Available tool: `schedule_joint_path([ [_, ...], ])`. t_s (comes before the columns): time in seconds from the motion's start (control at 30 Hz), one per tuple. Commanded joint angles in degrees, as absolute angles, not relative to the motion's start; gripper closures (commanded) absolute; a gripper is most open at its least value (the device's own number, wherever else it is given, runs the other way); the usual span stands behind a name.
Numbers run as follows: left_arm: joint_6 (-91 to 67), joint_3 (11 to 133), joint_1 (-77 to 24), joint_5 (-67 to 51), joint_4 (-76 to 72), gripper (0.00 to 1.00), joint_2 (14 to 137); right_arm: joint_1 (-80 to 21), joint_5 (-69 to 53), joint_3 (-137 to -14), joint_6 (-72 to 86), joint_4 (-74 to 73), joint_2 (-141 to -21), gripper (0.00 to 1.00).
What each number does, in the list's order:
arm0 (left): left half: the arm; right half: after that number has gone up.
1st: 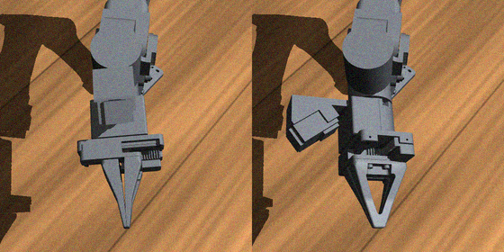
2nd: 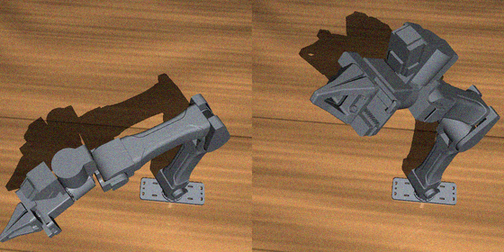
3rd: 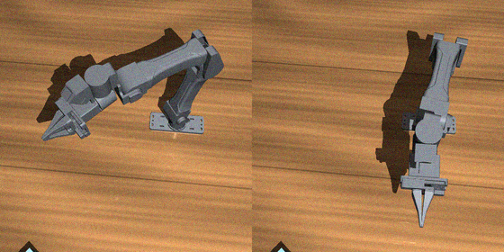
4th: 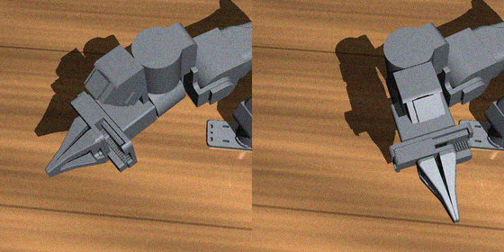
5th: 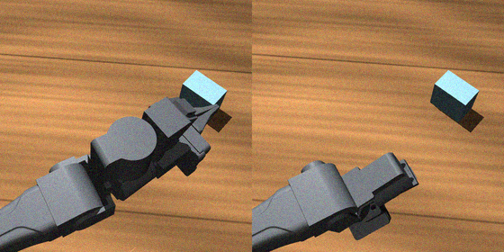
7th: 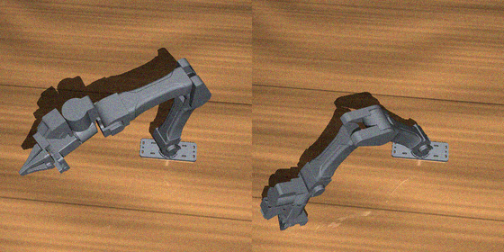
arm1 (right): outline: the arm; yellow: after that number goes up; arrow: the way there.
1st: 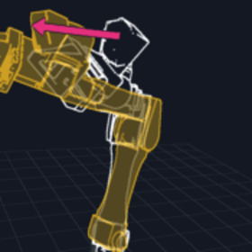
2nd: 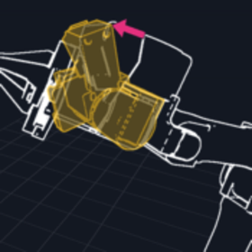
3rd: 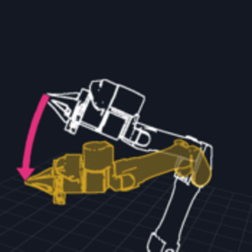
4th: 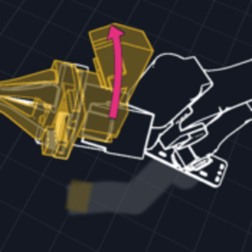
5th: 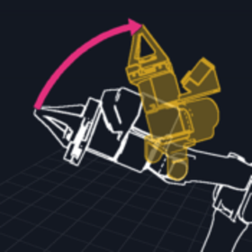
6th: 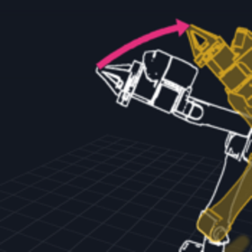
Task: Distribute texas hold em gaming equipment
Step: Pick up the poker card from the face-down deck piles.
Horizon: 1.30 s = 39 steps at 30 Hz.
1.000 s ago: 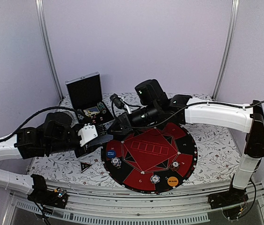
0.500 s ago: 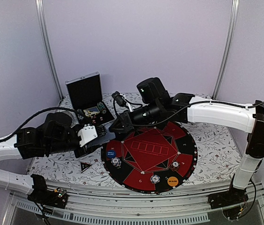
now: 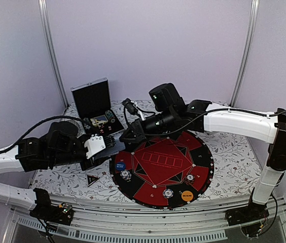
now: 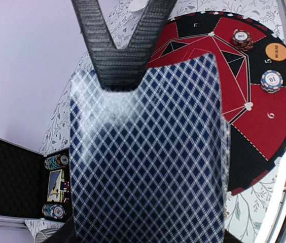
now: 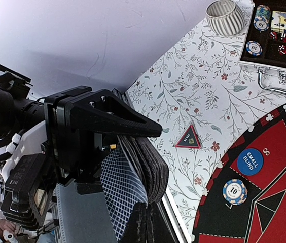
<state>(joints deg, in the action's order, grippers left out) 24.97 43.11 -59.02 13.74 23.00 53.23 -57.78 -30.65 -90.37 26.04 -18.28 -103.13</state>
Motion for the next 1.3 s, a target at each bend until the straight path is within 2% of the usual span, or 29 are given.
schedule_joint_path([
  [0.0,24.40,42.75,-58.34,13.14,22.24,0.43,52.32,-56.75,-30.49,-89.56,25.12,-19.56,-99.73,0.99],
  [0.5,24.24,42.89,-58.12,12.60,21.80,0.43,52.45,-56.78,-34.73,-89.75,26.78,-16.64,-102.06,0.98],
  [0.6,23.39,43.05,-58.02,11.85,21.65,0.43,52.64,-56.79,-35.46,-89.65,27.77,-15.40,-102.75,0.94],
  [0.9,20.55,43.62,-57.79,10.09,21.94,0.43,52.69,-56.78,-35.34,-89.65,28.72,-14.78,-103.45,0.72],
  [1.27,20.35,44.03,-56.99,10.87,21.80,0.44,53.33,-56.78,-36.82,-89.30,29.88,-14.24,-104.93,0.71],
])
